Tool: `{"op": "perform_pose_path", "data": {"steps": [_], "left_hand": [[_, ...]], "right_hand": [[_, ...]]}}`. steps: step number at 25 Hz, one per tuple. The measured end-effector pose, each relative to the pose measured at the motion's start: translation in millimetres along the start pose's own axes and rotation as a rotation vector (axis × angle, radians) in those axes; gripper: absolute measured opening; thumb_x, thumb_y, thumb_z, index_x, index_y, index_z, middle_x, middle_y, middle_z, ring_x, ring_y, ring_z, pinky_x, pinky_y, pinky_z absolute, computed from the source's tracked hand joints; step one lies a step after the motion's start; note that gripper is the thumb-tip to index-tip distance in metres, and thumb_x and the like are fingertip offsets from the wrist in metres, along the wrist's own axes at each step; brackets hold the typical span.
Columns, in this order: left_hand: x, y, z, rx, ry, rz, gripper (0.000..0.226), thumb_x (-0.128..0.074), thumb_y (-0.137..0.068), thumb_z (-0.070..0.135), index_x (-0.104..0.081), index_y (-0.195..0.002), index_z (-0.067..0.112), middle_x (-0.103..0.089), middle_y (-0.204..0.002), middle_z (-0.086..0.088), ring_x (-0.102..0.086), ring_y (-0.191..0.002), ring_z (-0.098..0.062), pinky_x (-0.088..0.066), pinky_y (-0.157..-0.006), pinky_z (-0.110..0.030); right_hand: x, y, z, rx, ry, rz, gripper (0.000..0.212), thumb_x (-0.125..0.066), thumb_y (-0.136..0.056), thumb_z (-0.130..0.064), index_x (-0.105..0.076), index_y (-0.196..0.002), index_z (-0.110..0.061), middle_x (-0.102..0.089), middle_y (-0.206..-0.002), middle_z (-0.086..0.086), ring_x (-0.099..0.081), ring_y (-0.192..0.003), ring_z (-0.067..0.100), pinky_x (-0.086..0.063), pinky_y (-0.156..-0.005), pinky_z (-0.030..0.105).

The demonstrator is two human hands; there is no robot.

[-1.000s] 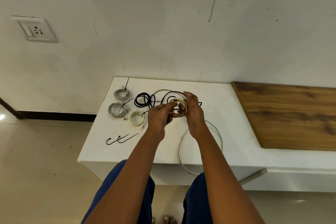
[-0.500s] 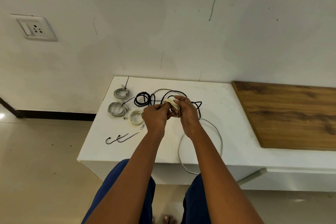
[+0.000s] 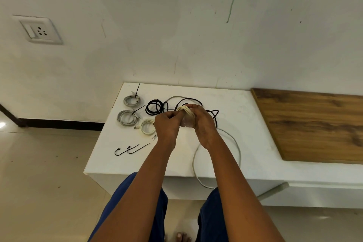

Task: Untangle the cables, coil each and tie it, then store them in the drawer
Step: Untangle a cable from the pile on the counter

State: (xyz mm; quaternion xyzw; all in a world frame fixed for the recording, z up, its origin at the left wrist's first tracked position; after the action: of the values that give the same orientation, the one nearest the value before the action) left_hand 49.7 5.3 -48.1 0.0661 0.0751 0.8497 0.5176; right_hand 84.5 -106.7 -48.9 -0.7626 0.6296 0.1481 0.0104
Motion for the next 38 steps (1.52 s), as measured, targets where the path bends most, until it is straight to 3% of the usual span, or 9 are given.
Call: {"op": "perform_pose_path", "data": {"steps": [6, 11, 14, 19, 27, 31, 35, 38], "left_hand": [[-8, 2, 5, -0.059, -0.051, -0.088, 0.019, -0.066, -0.082, 0.02, -0.069, -0.063, 0.017, -0.062, -0.048, 0.005, -0.054, -0.044, 0.001, -0.04, -0.048, -0.009], [-15, 4, 5, -0.052, -0.044, -0.142, 0.02, -0.062, -0.085, 0.018, -0.068, -0.066, 0.017, -0.065, -0.06, 0.0, -0.06, -0.06, -0.01, -0.046, -0.061, -0.018], [-16, 4, 3, -0.02, -0.023, -0.166, 0.018, -0.063, -0.085, 0.019, -0.068, -0.069, 0.014, -0.065, -0.063, -0.002, -0.061, -0.064, -0.015, -0.047, -0.064, -0.021], [-14, 5, 4, 0.004, -0.012, -0.202, 0.013, -0.066, -0.082, 0.016, -0.07, -0.07, 0.01, -0.068, -0.061, 0.001, -0.066, -0.057, -0.008, -0.049, -0.059, -0.015], [0, 10, 20, -0.087, -0.07, -0.085, 0.016, -0.071, -0.072, 0.012, -0.068, -0.058, 0.017, -0.066, -0.051, 0.004, -0.069, -0.054, -0.01, -0.054, -0.062, -0.02], [4, 15, 36, -0.264, -0.114, 0.031, 0.004, -0.07, -0.075, 0.02, -0.072, -0.072, 0.019, -0.069, -0.057, 0.006, -0.064, -0.058, -0.001, -0.045, -0.058, -0.005], [5, 17, 42, -0.37, -0.108, 0.099, 0.009, -0.066, -0.083, 0.017, -0.07, -0.085, 0.009, -0.071, -0.078, 0.0, -0.065, -0.071, -0.009, -0.05, -0.068, -0.016], [8, 18, 47, -0.435, -0.097, 0.133, 0.006, -0.065, -0.086, 0.016, -0.069, -0.089, 0.012, -0.068, -0.079, 0.006, -0.063, -0.072, 0.0, -0.045, -0.068, -0.006]], "right_hand": [[8, 4, -8, 0.031, 0.016, 0.037, 0.045, -0.041, -0.09, -0.01, -0.069, -0.058, -0.025, -0.047, -0.045, -0.006, -0.042, -0.046, 0.008, -0.035, -0.053, 0.024], [17, 6, -7, 0.032, -0.03, 0.169, 0.012, -0.048, -0.095, -0.015, -0.057, -0.087, -0.018, -0.052, -0.047, -0.009, -0.048, -0.05, 0.006, -0.043, -0.057, 0.023], [17, 9, -10, 0.062, 0.02, 0.205, 0.008, -0.047, -0.096, -0.017, -0.055, -0.095, -0.017, -0.053, -0.058, -0.006, -0.048, -0.057, 0.007, -0.045, -0.053, 0.019], [28, 11, -16, 0.091, -0.019, 0.323, 0.007, -0.047, -0.097, -0.018, -0.051, -0.102, -0.016, -0.055, -0.078, -0.002, -0.049, -0.056, 0.004, -0.043, -0.047, 0.011], [31, 13, -17, 0.087, -0.039, 0.378, 0.008, -0.049, -0.097, -0.018, -0.052, -0.102, -0.014, -0.056, -0.083, -0.001, -0.049, -0.063, 0.007, -0.043, -0.051, 0.008], [23, 12, -17, 0.115, 0.053, 0.317, 0.008, -0.049, -0.097, -0.016, -0.054, -0.101, -0.012, -0.057, -0.083, 0.0, -0.052, -0.065, 0.006, -0.043, -0.052, 0.007], [14, 13, -16, 0.11, 0.068, 0.252, 0.01, -0.051, -0.095, -0.014, -0.059, -0.088, -0.014, -0.059, -0.071, -0.007, -0.054, -0.051, -0.004, -0.043, -0.051, 0.008], [8, 13, -14, 0.09, 0.054, 0.205, 0.019, -0.051, -0.095, -0.015, -0.062, -0.08, -0.02, -0.061, -0.068, -0.01, -0.053, -0.051, 0.0, -0.042, -0.05, 0.009]]}}
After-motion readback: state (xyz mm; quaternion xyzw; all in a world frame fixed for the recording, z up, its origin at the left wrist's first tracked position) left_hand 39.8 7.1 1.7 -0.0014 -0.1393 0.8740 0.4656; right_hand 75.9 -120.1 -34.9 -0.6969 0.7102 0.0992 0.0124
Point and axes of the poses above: each hand's wrist, its own y-axis away from the middle knuckle, its own x-axis out of the back of the hand, z = x × y, the point moved 8 cm from there along -y, towards the middle knuckle
